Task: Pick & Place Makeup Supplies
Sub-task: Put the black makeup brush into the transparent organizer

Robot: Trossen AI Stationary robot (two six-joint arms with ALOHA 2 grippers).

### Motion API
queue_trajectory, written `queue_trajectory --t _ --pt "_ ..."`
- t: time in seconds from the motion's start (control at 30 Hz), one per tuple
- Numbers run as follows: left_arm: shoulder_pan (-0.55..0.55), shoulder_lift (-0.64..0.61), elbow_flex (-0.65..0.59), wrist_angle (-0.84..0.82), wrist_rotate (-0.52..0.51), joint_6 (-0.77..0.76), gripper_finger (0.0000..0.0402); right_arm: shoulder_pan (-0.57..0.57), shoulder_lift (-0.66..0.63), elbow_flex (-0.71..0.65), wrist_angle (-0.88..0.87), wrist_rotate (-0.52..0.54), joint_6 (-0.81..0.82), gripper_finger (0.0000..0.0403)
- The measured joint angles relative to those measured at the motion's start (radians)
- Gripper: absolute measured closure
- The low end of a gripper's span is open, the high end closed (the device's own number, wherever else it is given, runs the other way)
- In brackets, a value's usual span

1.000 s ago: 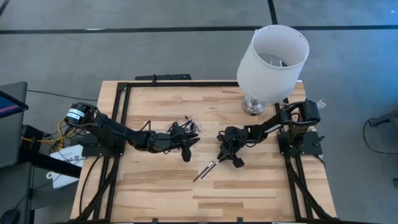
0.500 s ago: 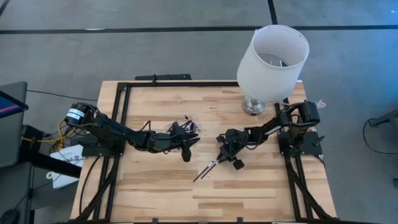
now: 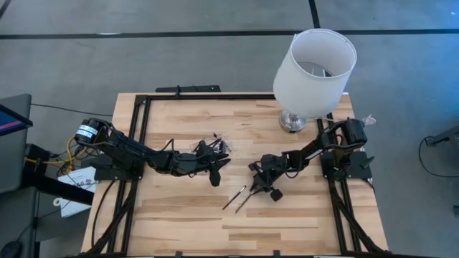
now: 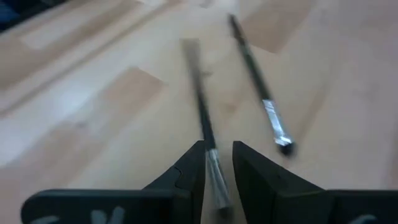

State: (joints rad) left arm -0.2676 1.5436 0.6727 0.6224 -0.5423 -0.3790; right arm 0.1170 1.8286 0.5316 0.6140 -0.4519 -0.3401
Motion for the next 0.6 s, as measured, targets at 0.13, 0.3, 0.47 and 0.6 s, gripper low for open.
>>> queue_trajectory --t 0.13,0.3,0.47,0.6 --pt "0.0 0.0 0.0 0.0 0.0 0.0 0.0308 -0.005 -0.001 0.001 0.01 0.013 0.001 0.0331" --pt "0.0 0.0 0.0 0.0 0.0 0.0 0.0308 0.009 0.023 0.005 0.039 0.03 0.001 0.0331" --pt "0.0 0.0 0.0 0.0 0.0 0.0 0.0308 0.033 0.138 0.023 0.168 0.041 0.002 0.032" --pt "0.0 0.0 0.0 0.0 0.0 0.0 0.0308 0.005 0.178 0.027 0.193 0.012 0.002 0.0315"
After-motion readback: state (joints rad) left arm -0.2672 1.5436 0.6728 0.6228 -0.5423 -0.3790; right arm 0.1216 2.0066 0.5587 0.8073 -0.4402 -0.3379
